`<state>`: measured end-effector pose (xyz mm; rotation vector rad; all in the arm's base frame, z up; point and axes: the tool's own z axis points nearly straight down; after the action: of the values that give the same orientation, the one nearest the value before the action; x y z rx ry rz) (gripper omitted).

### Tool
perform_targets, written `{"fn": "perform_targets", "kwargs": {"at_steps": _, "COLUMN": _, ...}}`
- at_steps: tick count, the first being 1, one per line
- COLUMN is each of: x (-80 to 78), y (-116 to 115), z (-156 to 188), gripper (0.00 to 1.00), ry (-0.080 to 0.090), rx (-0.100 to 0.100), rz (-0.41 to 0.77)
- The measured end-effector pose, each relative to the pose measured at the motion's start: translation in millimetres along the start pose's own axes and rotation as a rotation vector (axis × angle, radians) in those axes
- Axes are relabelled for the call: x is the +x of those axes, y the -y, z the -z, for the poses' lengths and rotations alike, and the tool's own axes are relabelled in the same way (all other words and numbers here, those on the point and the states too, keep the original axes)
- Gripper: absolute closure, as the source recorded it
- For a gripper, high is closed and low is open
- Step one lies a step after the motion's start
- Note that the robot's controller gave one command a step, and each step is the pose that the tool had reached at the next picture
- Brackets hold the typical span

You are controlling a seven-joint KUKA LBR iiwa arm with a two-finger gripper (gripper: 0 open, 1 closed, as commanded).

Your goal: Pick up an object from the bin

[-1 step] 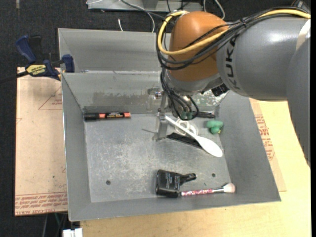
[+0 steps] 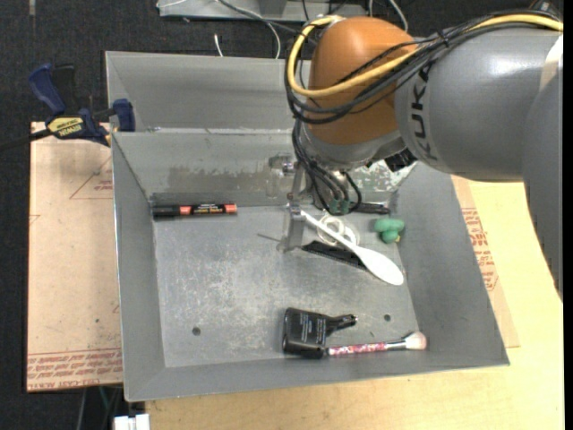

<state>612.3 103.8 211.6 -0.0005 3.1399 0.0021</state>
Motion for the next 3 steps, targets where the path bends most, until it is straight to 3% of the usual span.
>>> {"fn": "perform_targets", "kwargs": {"at_steps": 1, "x": -14.2, "y": 127, "z": -138, "gripper": 0.0, "ry": 0.003, "rx": 0.0, "rz": 0.165}}
{"fn": "perform_targets", "kwargs": {"at_steps": 2, "x": -12.0, "y": 179, "z": -51, "gripper": 0.0, "ry": 0.015, "rx": -0.004, "rz": 0.042}}
{"fn": "perform_targets", "kwargs": {"at_steps": 3, "x": 2.1, "y": 166, "z": -112, "gripper": 0.0, "ry": -0.011, "rx": -0.005, "rz": 0.065}}
